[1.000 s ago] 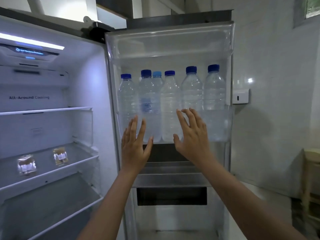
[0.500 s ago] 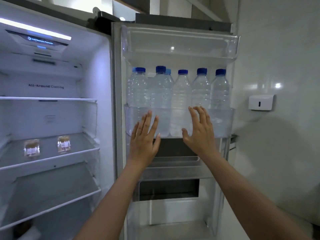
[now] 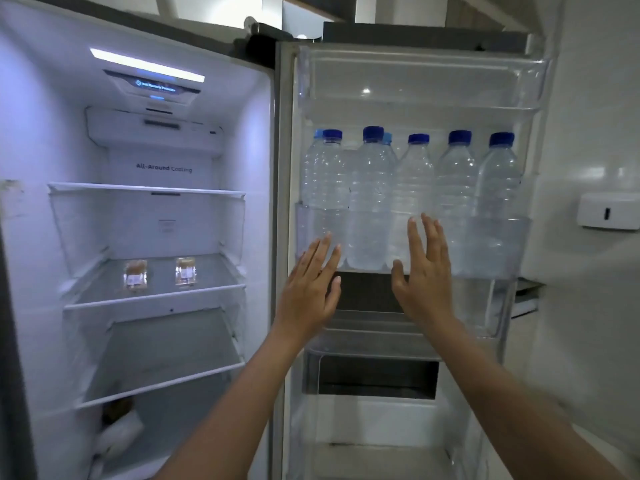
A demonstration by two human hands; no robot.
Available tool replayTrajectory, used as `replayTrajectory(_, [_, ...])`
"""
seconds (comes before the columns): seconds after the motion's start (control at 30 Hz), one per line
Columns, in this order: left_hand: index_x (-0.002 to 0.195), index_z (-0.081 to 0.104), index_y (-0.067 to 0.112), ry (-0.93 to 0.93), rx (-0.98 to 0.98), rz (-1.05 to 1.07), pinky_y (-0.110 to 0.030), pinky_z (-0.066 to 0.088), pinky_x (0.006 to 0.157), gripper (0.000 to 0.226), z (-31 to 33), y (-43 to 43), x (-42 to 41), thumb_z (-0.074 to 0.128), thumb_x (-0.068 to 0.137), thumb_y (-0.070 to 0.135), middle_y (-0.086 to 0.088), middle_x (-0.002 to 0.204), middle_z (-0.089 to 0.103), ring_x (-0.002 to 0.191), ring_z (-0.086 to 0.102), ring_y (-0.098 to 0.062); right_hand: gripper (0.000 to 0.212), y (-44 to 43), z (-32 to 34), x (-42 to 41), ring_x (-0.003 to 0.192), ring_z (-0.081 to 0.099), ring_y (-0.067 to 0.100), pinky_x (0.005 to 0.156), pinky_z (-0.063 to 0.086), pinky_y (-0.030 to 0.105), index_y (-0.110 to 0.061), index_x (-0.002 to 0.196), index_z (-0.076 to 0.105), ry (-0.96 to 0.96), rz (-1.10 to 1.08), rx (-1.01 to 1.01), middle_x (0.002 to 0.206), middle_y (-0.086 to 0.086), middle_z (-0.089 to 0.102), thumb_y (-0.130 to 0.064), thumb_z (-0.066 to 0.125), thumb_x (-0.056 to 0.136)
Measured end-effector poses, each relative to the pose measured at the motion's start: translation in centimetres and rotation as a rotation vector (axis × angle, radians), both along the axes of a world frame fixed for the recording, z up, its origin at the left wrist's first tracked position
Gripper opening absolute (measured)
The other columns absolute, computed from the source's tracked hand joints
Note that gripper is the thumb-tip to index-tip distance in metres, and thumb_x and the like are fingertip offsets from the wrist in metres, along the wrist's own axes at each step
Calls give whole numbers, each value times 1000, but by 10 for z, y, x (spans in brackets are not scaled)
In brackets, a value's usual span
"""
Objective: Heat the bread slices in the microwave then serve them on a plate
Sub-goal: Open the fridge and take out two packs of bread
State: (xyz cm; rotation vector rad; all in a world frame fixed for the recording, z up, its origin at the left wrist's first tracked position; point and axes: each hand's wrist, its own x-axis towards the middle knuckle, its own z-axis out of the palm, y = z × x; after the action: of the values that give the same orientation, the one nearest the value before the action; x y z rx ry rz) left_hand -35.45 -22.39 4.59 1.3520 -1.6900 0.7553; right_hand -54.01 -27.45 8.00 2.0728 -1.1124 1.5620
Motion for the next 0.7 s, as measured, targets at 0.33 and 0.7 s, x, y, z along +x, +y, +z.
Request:
replayTrajectory(0.33, [143,33,13,113,114,201,-28,19,110,52,-39,29,102,35,95,32,-5,150,34,140,28,-16,42,45,-26,133,126,46,21,101,44,48,-9,124,57,111,525,-24,135,11,52,-22,37,89])
replayTrajectory(0.7, [147,21,9,368,272,496,-32,21,115,58,-62,18,321,43,95,24,-8,154,26,142,24,-21,38,-16,-48,355,122,49,16,96,32,14,-14,126,55,212,723,433,135,0,51,-8,50,90])
